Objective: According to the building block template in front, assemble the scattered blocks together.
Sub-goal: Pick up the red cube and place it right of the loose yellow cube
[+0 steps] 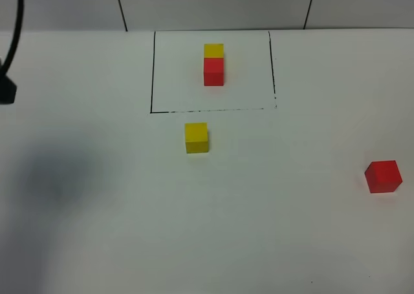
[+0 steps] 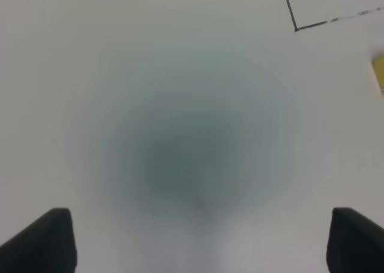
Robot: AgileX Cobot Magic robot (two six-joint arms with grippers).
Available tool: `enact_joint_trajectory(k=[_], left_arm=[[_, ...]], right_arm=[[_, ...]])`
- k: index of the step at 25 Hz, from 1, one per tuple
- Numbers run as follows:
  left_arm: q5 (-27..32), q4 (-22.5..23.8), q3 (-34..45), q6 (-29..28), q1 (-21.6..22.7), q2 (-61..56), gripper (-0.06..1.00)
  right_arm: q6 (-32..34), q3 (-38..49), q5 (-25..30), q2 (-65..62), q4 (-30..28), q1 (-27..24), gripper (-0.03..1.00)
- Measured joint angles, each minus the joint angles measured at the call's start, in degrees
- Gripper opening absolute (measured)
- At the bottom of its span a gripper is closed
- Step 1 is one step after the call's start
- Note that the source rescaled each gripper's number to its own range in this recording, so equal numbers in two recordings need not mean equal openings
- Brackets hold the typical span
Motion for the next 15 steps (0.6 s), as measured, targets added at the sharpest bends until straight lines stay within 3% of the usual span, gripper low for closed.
enact_joint_trajectory(k=[15], left_arm=[[5.1, 0.0, 21.5, -6.9, 0.0, -38.7, 0.76]], right_arm=[[0.3, 0.0, 0.0, 0.0, 0.0, 0.0, 0.76]])
